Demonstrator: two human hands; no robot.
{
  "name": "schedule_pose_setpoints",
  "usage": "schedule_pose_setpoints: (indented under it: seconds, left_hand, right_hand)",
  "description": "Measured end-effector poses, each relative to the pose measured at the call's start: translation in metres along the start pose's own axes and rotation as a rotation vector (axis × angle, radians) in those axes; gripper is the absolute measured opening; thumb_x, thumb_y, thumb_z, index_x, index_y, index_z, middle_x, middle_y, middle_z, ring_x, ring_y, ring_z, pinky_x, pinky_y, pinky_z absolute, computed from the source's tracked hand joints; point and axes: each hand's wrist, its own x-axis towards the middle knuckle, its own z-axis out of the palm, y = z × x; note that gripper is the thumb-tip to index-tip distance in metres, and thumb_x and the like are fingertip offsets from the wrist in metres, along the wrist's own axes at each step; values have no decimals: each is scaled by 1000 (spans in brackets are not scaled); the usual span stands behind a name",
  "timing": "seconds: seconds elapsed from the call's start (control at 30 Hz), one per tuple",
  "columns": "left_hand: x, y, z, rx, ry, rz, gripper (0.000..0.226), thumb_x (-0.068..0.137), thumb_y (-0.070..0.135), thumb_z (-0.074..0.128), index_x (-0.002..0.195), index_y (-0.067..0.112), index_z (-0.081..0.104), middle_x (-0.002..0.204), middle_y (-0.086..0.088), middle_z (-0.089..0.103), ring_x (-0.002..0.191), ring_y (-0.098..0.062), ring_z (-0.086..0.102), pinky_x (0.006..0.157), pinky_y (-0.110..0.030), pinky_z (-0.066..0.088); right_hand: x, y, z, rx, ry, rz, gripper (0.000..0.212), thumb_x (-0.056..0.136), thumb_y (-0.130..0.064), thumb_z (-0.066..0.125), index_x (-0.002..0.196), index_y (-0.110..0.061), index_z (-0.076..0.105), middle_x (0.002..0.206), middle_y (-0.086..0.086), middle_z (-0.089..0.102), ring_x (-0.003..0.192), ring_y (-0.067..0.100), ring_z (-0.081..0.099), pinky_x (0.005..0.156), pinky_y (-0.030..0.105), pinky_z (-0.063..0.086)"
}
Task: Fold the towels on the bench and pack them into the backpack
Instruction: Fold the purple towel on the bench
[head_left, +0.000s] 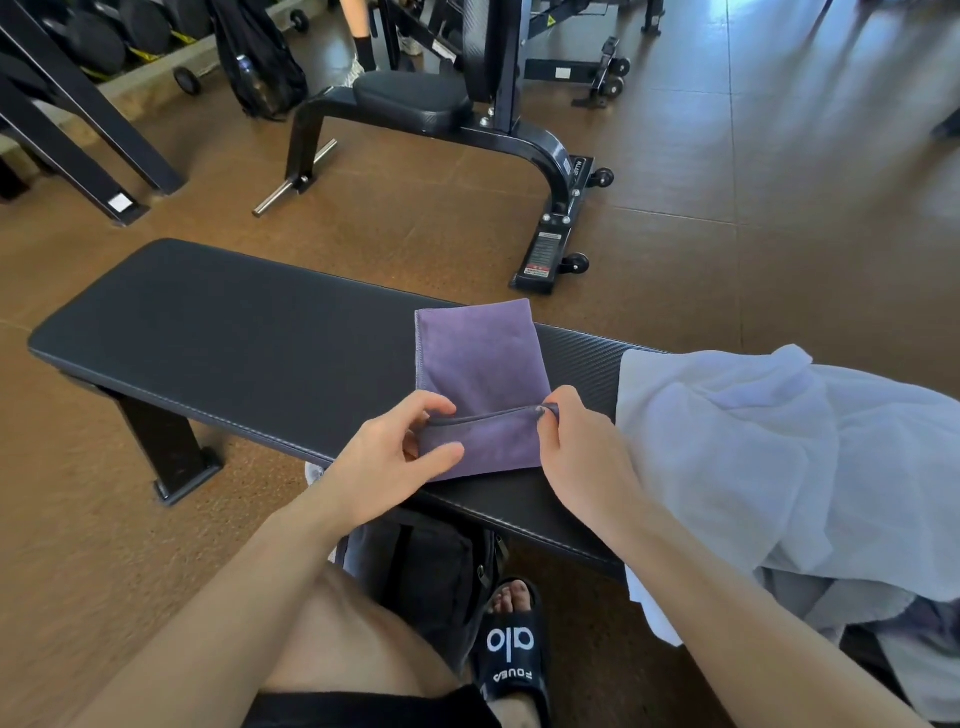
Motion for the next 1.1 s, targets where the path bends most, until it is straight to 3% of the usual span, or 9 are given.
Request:
schedule_pose_setpoints:
  seconds: [0.07,0.17,0.23,0.33,0.57,0.67,0.77,1.0,1.1]
  left_hand:
    - [-1,0,-3,-75,-43,10,33,87,16,76,113,31,60,99,13,60,74,-13,56,75,-21,50]
    - [-2,1,-6,-175,-38,3,30,86,3,73,107,18,58,86,11,54,63,-9,44,67,-21,45]
    - [-2,2,-7,-196,-14,-20,27,85,1,74,102,14,58,78,12,54,61,-7,45,64,-18,43]
    - [-1,4,-8,-237,-10,-89,27,82,4,78,99,17,61,80,-2,64,66,-9,58,67,-21,50]
    - [5,0,-5,-256,6,-170,8,91,11,71,91,10,63,74,0,70,67,-11,61,66,-23,53]
    - [10,-1,-4,-196,25,-190,11,95,13,66,88,9,58,65,6,63,59,-8,56,59,-18,49]
    - [13,-2,-2,-138,37,-195,16,96,16,64,84,14,53,66,3,59,56,-10,54,56,-18,47]
    - [18,-5,2,-41,74,-236,18,95,21,63,82,18,50,68,-4,59,54,-13,53,51,-20,48]
    - [18,-3,3,35,98,-242,18,91,23,65,82,21,49,70,-10,63,54,-15,55,58,-34,55]
  right_hand:
    - [-1,3,-1,17,-11,-4,18,105,-30,38,116,-20,49,94,1,69,81,19,64,75,35,54]
    - [-4,7,-7,48,-48,-30,18,105,-29,38,116,-19,49,89,-6,60,71,8,54,58,13,38]
    - [-7,9,-11,75,-61,-51,16,105,-28,40,115,-20,49,87,-9,57,65,4,51,53,9,34]
    - [-9,10,-12,110,-66,-66,17,105,-28,41,117,-21,51,90,-10,57,68,3,51,54,8,35]
    - [-4,8,-5,77,-33,-41,18,105,-29,40,117,-20,50,94,-4,65,77,10,58,58,11,36]
    - [-1,5,-2,9,-18,-19,19,105,-31,39,118,-21,49,98,-1,68,85,15,65,74,26,51]
    - [2,0,-1,-57,-38,-4,23,105,-33,36,121,-21,47,105,1,69,91,18,66,88,33,53]
    - [4,-7,0,-177,-34,-41,18,105,-30,35,116,-19,43,93,0,69,81,20,66,86,38,52]
    - [4,-6,3,-157,52,-92,12,102,-29,41,111,-21,40,85,-1,63,72,20,60,70,39,54]
